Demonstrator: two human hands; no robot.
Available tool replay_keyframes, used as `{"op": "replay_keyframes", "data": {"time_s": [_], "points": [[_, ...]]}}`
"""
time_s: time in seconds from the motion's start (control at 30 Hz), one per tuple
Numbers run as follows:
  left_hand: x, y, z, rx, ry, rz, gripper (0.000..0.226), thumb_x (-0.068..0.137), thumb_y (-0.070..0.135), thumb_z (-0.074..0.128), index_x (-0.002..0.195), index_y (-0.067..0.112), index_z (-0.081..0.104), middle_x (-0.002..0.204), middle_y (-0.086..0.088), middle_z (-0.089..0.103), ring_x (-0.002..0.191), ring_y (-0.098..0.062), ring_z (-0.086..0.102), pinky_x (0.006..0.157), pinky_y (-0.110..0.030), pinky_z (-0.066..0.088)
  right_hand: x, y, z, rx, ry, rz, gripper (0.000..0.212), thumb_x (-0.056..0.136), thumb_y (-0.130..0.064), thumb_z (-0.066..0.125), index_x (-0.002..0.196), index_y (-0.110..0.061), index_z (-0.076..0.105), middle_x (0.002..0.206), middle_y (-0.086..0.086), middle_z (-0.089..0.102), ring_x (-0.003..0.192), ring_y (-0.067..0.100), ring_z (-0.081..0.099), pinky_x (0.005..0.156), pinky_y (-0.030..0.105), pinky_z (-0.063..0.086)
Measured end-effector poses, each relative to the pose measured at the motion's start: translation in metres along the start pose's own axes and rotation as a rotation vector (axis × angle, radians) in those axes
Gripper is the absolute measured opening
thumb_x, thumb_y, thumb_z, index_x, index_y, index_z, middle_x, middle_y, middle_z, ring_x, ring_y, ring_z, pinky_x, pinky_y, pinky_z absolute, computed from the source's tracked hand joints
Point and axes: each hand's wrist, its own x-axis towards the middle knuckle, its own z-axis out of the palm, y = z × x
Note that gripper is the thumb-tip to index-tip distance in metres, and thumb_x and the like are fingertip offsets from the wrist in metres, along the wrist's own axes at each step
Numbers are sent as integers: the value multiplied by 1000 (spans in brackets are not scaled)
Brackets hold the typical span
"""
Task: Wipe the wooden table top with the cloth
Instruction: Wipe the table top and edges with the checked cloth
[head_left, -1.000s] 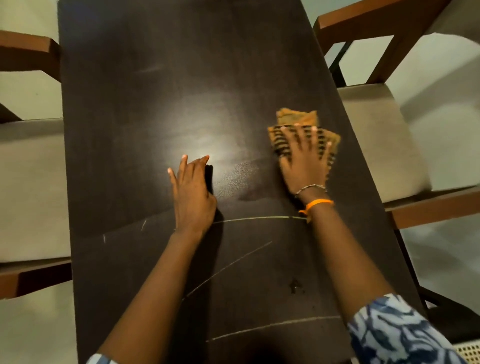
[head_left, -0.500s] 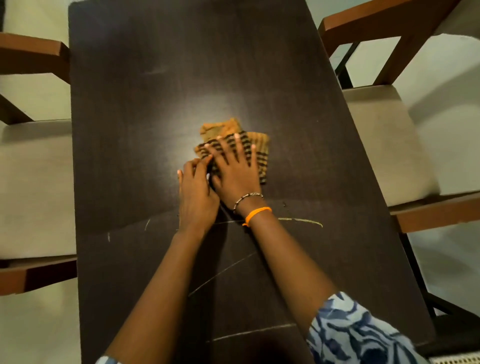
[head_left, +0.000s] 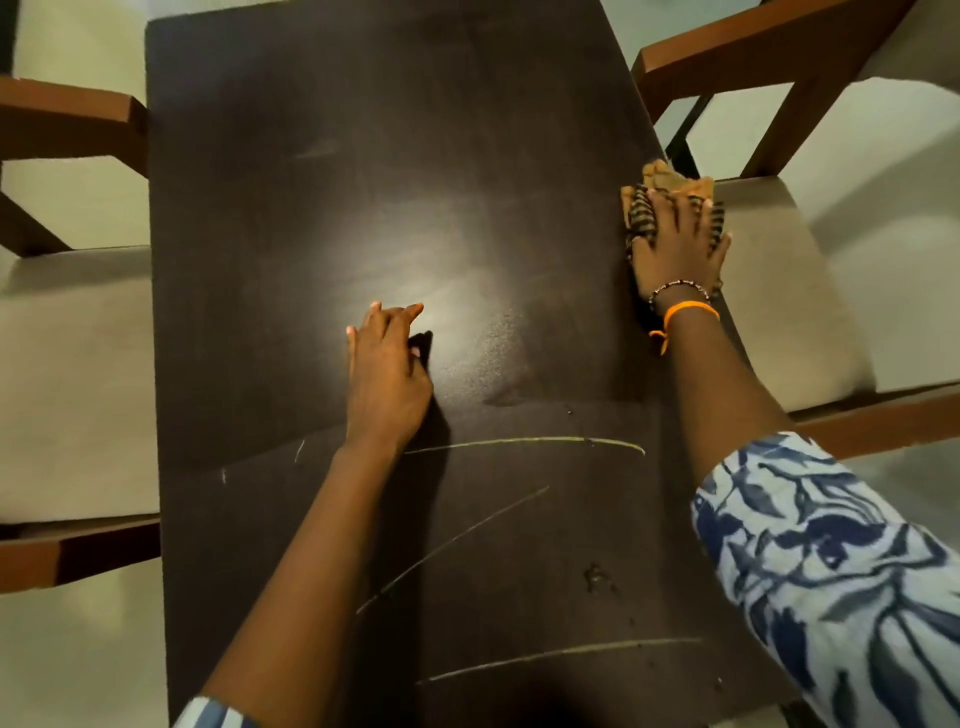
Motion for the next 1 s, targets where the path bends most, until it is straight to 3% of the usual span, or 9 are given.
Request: {"op": "replay_keyframes", "data": {"time_s": [0.1, 0.23, 0.3, 0.4, 0.5, 0.67, 0.77, 0.87, 1.0], "points": [[-4, -5, -4, -23, 32, -4, 47, 90, -5, 43, 135, 10, 46, 137, -9, 45, 143, -22, 22, 118, -41, -1, -24, -33, 8, 15, 24, 20, 59, 90, -29, 46, 145, -29, 25, 157, 3, 17, 145, 30, 1, 114, 59, -1], [-15, 3, -8, -116, 137, -4, 48, 87, -12, 39, 127, 10, 54, 131, -8, 53, 138, -21, 33, 118, -37, 2, -104, -104, 37, 3, -39, -249, 62, 88, -31, 47, 145, -30, 23, 157, 1, 15, 145, 30, 0, 112, 58, -5], [-16, 4, -10, -150, 164, 11, 48, 83, -10, 39, 122, 9, 58, 126, -10, 57, 130, -24, 43, 119, -43, 15, -154, -140, 49, 32, -109, -459, 59, 89, -32, 47, 144, -27, 28, 157, 2, 18, 145, 31, 0, 112, 58, -5], [-20, 3, -9, -137, 180, -12, 47, 78, -8, 39, 117, 8, 60, 116, -13, 60, 109, -29, 55, 101, -45, 42, -192, -148, 58, -25, -209, -745, 53, 89, -39, 41, 140, -27, 37, 154, 1, 27, 145, 31, 10, 113, 58, 6], [-29, 6, -2, -123, 162, -108, 45, 83, -12, 40, 118, 10, 60, 118, -9, 59, 106, -26, 56, 93, -39, 48, -158, -102, 47, 21, -70, -614, 54, 84, -36, 41, 138, -32, 40, 149, -1, 37, 142, 31, 23, 111, 64, 9], [-36, 9, 15, -77, 103, -85, 47, 85, -10, 44, 123, 14, 58, 123, -6, 58, 111, -25, 56, 105, -51, 40, -85, 20, 0, -36, -10, -90, 63, 88, -28, 51, 145, -30, 24, 156, 0, 19, 146, 29, 3, 113, 62, -2], [-39, 13, 15, -57, 83, -97, 44, 87, -7, 46, 124, 14, 57, 125, -6, 57, 112, -24, 55, 104, -50, 41, -87, 22, -3, -15, -7, 58, 62, 90, -28, 49, 146, -28, 22, 157, 1, 15, 146, 29, -1, 114, 59, -1], [-42, 16, 10, -24, 83, -94, 43, 87, -6, 47, 124, 13, 57, 125, -6, 58, 113, -24, 54, 109, -48, 36, -115, -20, 9, -3, -14, -11, 65, 88, -29, 50, 147, -29, 20, 158, 1, 14, 146, 30, -1, 114, 59, -2], [-37, 21, 7, -25, 111, -117, 40, 86, -3, 46, 121, 13, 58, 123, -6, 58, 114, -23, 54, 104, -46, 41, -191, -90, 37, 19, -146, -409, 63, 87, -33, 43, 146, -28, 21, 157, 1, 17, 145, 32, 3, 111, 60, -2]]}}
